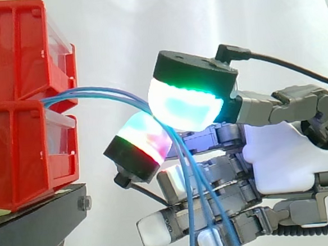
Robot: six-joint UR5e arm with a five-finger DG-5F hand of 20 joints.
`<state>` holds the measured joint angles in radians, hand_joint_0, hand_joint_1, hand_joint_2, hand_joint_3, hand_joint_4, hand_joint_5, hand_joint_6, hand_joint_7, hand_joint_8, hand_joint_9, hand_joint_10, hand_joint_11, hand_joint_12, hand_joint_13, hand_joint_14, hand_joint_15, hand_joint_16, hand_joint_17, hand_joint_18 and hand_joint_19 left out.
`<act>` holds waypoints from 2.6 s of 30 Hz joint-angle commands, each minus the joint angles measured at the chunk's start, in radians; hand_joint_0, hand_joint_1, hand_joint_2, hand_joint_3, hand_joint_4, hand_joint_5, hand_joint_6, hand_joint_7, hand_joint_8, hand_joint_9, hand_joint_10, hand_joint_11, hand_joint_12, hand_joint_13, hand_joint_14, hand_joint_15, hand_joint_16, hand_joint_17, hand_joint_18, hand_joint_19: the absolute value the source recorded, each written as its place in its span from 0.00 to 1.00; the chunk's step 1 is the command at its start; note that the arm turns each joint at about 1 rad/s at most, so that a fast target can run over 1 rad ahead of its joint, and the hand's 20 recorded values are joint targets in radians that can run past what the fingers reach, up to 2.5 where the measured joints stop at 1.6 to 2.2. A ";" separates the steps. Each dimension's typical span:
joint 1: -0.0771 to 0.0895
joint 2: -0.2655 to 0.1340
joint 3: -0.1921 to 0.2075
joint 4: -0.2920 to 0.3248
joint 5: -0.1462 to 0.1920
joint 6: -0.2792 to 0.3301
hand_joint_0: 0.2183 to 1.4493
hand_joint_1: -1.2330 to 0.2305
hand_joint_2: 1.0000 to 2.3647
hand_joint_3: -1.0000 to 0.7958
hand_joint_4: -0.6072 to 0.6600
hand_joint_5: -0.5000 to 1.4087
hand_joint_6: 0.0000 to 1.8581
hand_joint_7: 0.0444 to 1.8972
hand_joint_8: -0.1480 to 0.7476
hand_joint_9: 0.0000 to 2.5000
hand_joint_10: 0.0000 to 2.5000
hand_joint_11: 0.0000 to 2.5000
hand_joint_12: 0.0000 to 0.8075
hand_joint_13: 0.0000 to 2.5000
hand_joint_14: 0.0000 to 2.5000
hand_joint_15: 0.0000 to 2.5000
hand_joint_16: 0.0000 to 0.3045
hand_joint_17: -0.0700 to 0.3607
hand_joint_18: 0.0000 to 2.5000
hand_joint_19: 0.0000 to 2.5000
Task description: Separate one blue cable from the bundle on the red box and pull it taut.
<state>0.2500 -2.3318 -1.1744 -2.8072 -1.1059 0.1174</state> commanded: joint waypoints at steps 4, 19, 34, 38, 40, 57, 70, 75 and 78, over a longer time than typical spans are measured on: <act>0.000 0.000 0.002 0.000 0.000 0.001 0.33 0.25 0.01 0.44 0.43 0.19 0.48 0.58 0.56 0.42 0.01 0.27 0.45 0.37 0.01 0.16 0.14 0.39 0.41 0.21; 0.002 0.002 0.016 -0.048 0.000 0.018 0.29 0.37 0.01 0.44 0.50 0.20 0.45 0.59 0.58 0.43 0.00 0.25 0.49 0.38 0.00 0.15 0.17 0.44 0.43 0.20; 0.002 0.009 0.025 -0.135 -0.045 0.027 0.30 0.47 0.00 0.45 0.55 0.21 0.42 0.58 0.59 0.44 0.00 0.24 0.51 0.38 0.00 0.15 0.18 0.45 0.44 0.20; 0.002 0.009 0.025 -0.135 -0.052 0.027 0.30 0.39 0.01 0.48 0.58 0.19 0.44 0.55 0.58 0.42 0.00 0.26 0.50 0.37 0.00 0.16 0.17 0.43 0.42 0.21; 0.000 0.017 0.025 -0.135 -0.052 0.027 0.30 0.33 0.01 0.49 0.59 0.18 0.46 0.54 0.59 0.41 0.00 0.27 0.51 0.37 0.00 0.16 0.17 0.43 0.43 0.20; -0.006 0.055 0.025 -0.241 -0.058 0.027 0.43 0.18 0.01 0.36 0.62 0.15 0.49 0.47 0.54 0.34 0.01 0.30 0.44 0.34 0.00 0.16 0.14 0.38 0.39 0.19; -0.006 0.055 0.025 -0.242 -0.058 0.027 0.27 0.32 0.00 0.28 0.62 0.17 0.47 0.51 0.58 0.40 0.01 0.30 0.46 0.36 0.00 0.17 0.15 0.40 0.41 0.22; -0.005 0.055 0.027 -0.241 -0.058 0.028 0.31 0.34 0.01 0.33 0.60 0.17 0.47 0.54 0.57 0.41 0.01 0.30 0.45 0.36 0.01 0.17 0.14 0.39 0.41 0.22; -0.005 0.055 0.027 -0.242 -0.057 0.028 0.32 0.31 0.01 0.40 0.56 0.18 0.47 0.55 0.57 0.41 0.01 0.31 0.45 0.36 0.00 0.17 0.14 0.39 0.41 0.23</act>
<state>0.2449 -2.2766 -1.1477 -3.0489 -1.1640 0.1455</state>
